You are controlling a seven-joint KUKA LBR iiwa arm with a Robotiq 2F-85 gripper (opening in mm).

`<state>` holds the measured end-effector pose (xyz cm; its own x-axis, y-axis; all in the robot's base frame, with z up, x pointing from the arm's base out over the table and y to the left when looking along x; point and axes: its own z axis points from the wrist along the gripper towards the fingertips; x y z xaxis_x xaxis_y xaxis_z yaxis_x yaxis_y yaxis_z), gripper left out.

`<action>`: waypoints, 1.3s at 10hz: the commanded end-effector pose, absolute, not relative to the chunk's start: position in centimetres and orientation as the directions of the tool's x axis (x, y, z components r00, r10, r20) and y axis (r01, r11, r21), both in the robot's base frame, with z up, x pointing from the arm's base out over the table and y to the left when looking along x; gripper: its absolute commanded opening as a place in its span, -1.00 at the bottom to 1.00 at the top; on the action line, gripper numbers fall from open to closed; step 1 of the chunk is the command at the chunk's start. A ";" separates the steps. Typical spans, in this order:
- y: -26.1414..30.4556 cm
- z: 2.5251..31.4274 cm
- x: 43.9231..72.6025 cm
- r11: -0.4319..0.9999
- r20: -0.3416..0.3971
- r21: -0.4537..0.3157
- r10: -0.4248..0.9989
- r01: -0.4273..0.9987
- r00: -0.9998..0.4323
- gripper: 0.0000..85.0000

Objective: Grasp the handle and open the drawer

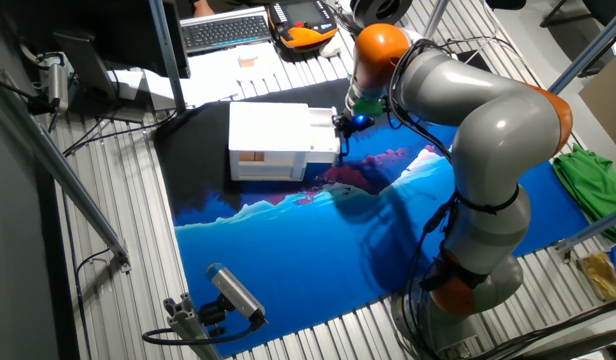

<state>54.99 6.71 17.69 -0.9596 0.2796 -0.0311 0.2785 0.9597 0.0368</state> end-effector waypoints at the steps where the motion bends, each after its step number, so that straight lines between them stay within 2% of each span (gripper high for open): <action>1: 6.7 17.7 55.0 0.959 -0.031 0.037 0.281 0.280 -0.959 -1.00; 13: 5.0 17.5 54.0 0.961 -0.037 0.043 0.273 0.272 -0.961 -1.00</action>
<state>54.00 4.95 17.45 -0.9611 0.2738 -0.0370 0.2722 0.9613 0.0435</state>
